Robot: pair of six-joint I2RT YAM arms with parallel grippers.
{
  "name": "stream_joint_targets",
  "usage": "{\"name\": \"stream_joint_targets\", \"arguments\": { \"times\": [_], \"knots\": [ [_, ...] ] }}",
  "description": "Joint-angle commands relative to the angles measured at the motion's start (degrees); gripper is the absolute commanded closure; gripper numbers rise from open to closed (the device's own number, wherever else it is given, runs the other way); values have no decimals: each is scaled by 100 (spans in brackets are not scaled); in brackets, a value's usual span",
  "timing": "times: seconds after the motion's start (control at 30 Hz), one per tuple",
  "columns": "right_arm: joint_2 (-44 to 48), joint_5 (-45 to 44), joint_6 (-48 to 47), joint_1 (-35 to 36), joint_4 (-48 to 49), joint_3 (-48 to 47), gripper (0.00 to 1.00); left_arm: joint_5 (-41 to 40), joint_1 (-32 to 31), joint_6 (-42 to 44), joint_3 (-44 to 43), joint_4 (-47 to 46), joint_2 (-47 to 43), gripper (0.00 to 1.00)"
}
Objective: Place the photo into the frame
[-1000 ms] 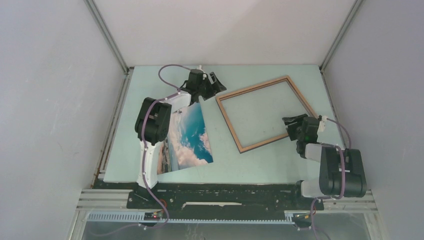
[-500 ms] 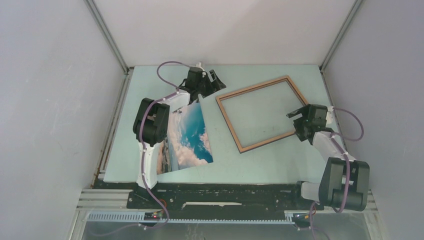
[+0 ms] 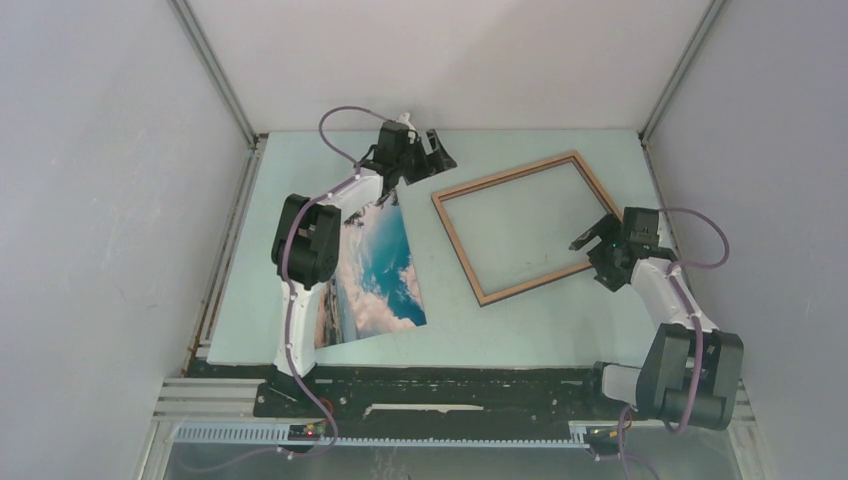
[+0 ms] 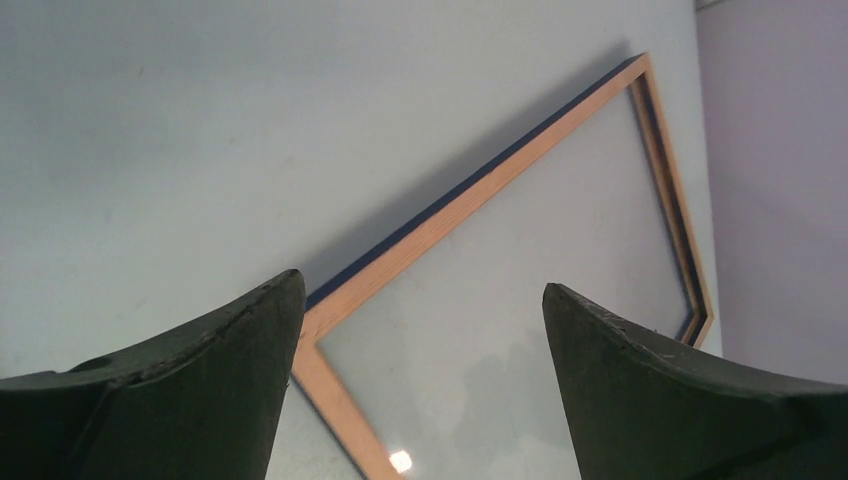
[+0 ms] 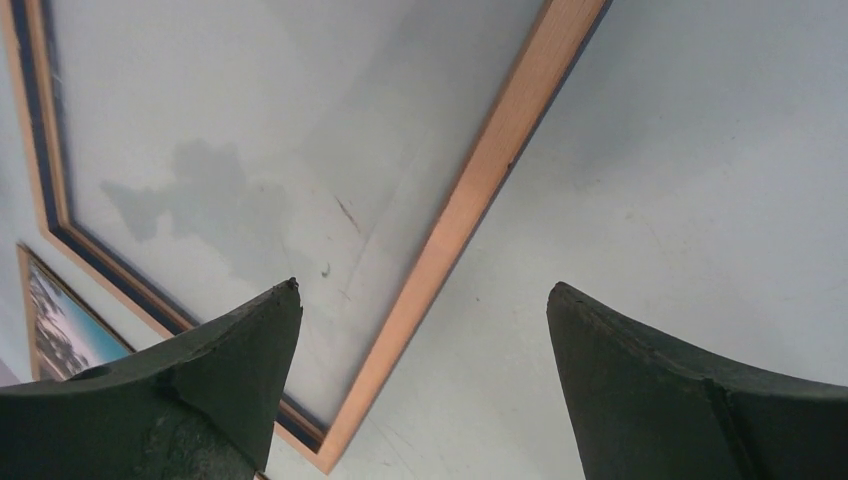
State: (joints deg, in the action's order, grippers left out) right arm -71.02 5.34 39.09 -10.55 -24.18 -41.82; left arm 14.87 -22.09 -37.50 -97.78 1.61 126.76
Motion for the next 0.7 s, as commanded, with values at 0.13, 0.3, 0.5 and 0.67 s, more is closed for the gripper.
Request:
{"name": "stream_joint_targets", "arguments": {
  "times": [0.13,0.3,0.5,0.67],
  "knots": [
    [-359,1240,-871,754,-186,-411,1,-480,-132,32,380,-385,-464,6],
    [-305,1775,-952,2107,33,-471,1,-756,-136,80,959,-547,-800,5],
    [-1016,2393,-566,2981,697,-544,5,-727,-121,58,914,-547,-771,5],
    [-1709,2508,-536,3108,940,-805,7,-692,-121,112,895,-539,-779,5]
  ]
}}
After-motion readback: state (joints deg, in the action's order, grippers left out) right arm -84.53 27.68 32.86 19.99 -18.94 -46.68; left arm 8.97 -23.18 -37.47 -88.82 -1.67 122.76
